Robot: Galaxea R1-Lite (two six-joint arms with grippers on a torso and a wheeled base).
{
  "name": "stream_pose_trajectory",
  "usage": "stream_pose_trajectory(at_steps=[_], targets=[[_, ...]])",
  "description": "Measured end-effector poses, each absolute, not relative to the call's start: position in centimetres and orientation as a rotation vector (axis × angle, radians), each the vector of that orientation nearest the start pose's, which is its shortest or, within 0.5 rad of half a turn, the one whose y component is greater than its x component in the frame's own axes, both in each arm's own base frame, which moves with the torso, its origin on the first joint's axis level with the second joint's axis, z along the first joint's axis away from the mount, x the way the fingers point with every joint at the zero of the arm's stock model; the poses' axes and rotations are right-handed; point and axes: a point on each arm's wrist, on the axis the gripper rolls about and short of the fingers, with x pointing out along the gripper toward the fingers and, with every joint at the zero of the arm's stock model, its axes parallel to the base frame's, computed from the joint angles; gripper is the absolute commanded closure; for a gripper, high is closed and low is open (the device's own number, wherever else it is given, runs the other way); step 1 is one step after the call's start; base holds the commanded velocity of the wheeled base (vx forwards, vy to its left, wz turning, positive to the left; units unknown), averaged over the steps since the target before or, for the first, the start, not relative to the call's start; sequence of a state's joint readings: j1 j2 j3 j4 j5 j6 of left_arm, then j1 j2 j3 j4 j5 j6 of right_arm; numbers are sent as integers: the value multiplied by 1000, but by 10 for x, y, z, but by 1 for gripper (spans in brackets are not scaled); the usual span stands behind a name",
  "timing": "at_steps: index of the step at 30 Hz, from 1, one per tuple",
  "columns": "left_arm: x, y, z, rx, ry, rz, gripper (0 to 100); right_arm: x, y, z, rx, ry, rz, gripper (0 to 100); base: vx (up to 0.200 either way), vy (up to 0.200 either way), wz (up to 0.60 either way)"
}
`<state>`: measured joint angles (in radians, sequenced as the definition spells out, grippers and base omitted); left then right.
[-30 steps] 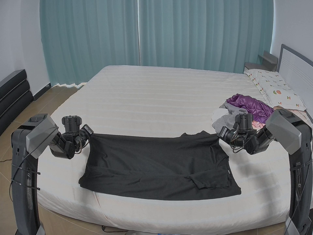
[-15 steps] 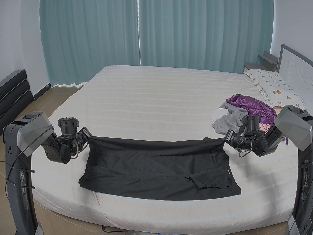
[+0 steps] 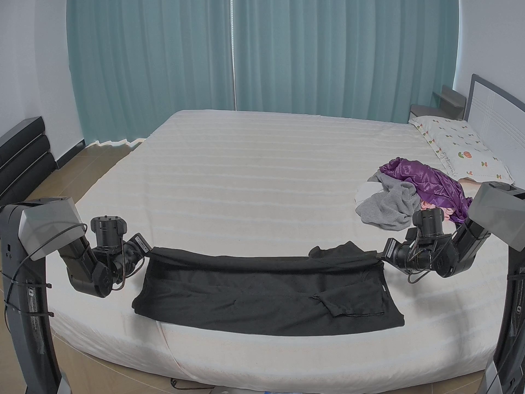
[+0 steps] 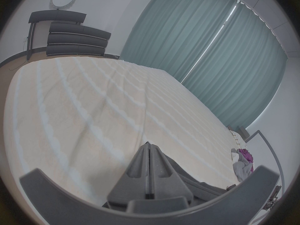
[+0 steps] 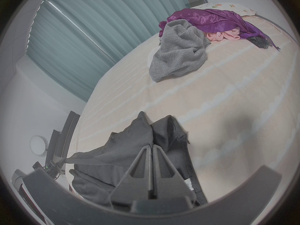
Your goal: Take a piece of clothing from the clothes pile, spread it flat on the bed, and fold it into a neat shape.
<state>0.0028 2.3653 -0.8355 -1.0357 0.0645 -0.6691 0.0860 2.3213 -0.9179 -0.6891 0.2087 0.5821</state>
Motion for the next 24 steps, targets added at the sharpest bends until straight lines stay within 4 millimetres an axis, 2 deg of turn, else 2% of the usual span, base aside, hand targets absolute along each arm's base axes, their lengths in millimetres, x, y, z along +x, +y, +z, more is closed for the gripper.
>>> stream_pose_trajectory(at_steps=[10,24], targets=[[359,0,-25,-626,534,247,100,361,34,-22,549,777,112,100,0,0,0],[346,-2,-32,-623,588,260,100,355,38,-43,537,833,110,100,0,0,0]])
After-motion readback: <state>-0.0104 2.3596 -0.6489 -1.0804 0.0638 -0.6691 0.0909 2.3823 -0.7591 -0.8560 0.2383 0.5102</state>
